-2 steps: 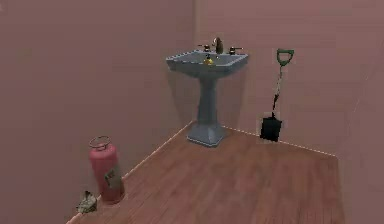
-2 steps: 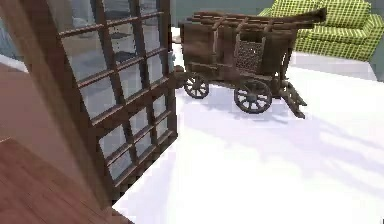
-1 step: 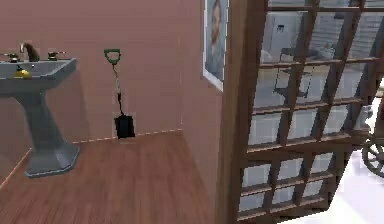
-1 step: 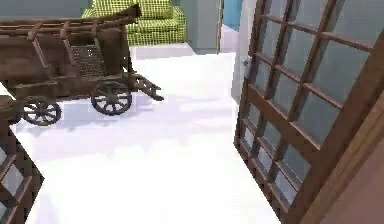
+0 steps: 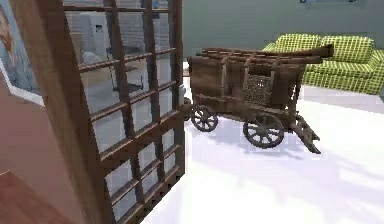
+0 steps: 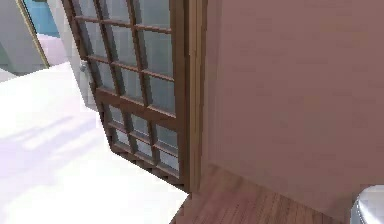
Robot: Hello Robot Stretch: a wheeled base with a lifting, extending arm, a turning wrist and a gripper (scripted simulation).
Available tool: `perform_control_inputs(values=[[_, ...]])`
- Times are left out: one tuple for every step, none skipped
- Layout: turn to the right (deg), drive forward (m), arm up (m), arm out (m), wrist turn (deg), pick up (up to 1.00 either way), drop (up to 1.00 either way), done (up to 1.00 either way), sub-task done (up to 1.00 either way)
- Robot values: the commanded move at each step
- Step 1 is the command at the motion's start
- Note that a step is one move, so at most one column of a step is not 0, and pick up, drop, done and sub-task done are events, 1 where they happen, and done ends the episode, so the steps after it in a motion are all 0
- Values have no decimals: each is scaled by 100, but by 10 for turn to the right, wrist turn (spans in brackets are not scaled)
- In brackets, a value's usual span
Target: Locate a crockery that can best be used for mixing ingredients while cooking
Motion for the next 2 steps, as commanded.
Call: perform_control_inputs(values=[[60,0,0,0,0,0,0,0,0],[0,100,0,0,0,0,0,0,0]])
